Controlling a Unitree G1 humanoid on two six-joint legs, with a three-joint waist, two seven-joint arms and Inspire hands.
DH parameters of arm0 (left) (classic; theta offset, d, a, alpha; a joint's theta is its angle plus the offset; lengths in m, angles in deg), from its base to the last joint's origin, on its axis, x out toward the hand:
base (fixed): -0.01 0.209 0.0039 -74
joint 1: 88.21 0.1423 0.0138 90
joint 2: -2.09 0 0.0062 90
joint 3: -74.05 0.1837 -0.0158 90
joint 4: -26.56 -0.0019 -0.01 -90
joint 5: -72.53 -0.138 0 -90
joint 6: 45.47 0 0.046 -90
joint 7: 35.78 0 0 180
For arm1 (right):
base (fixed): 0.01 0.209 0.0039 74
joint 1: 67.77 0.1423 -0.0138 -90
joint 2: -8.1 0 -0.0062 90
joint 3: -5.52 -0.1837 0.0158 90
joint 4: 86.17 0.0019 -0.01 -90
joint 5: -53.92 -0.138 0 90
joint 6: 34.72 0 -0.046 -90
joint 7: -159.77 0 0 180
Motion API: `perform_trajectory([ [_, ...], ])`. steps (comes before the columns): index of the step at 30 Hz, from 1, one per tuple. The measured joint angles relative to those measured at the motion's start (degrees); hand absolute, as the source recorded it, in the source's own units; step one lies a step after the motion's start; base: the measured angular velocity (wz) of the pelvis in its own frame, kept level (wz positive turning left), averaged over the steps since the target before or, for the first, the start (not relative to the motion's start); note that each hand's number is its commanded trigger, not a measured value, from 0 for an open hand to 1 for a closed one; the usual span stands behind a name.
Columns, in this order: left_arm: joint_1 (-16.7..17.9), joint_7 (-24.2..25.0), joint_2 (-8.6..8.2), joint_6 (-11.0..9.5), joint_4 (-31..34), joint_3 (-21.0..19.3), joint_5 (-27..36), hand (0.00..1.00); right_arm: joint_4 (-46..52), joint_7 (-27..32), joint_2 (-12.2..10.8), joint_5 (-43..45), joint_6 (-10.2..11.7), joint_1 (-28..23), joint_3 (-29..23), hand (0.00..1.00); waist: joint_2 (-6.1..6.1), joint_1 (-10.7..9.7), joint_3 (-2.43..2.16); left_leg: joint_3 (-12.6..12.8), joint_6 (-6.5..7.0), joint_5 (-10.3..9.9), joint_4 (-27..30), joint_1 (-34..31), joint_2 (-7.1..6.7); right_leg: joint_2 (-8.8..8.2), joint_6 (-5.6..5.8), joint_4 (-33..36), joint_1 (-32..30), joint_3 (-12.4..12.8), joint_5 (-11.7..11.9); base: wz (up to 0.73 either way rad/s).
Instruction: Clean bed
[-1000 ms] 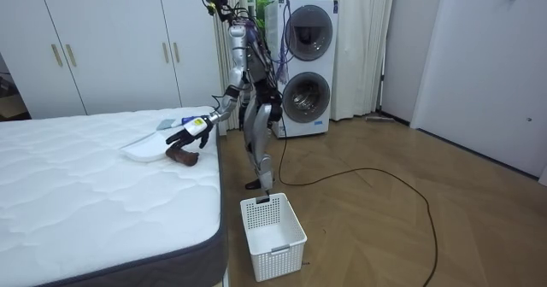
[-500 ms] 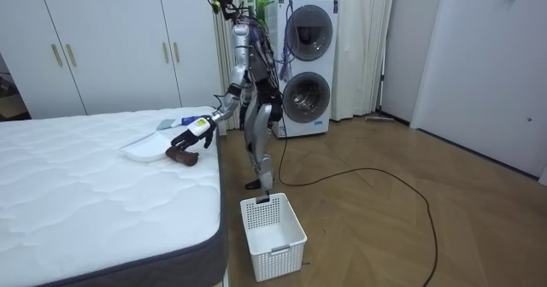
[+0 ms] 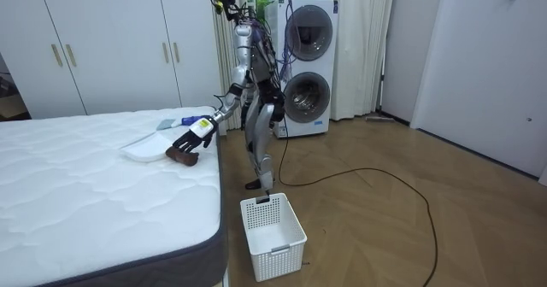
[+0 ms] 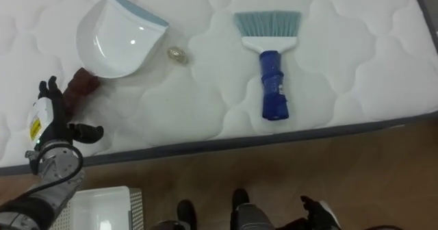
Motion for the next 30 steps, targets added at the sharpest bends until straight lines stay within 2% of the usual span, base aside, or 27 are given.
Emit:
perform_trajectory([
  [6, -0.46, 1.96, 0.93, 0.08, -0.25, -0.04, 3.6, 0.0, -0.25, 0.0, 0.06, -0.6, -0.06, -0.46, 0.0, 0.0, 0.09, -0.01, 0.02, 0.23, 0.0, 0.0, 0.11, -0.08, 0.1, -0.09, -0.02, 0.85, -0.41, 0.28, -0.01, 0.0],
  [24, -3.78, 3.37, 2.67, 0.21, -1.79, -0.45, 3.38, 0.0, -0.03, 1.27, 0.23, -0.27, -0.21, -2.44, -0.03, 0.0, 0.71, -0.75, 0.24, 0.1, 0.32, -0.24, 2.14, -2.62, -0.02, -0.69, -0.02, 2.25, -2.66, 0.1, -0.05, 0.01],
  [30, -5.23, 4.4, 3.94, 0.28, -1.77, -0.42, 1.7, 0.0, -0.16, 1.22, 0.32, 0.61, -0.28, -2.6, 0.01, 0.0, 0.88, -1.45, 0.36, 0.56, 0.42, -0.3, 2.29, -3.89, -0.1, -0.94, 0.0, 3.16, -4.53, 0.4, -0.2, -0.04],
])
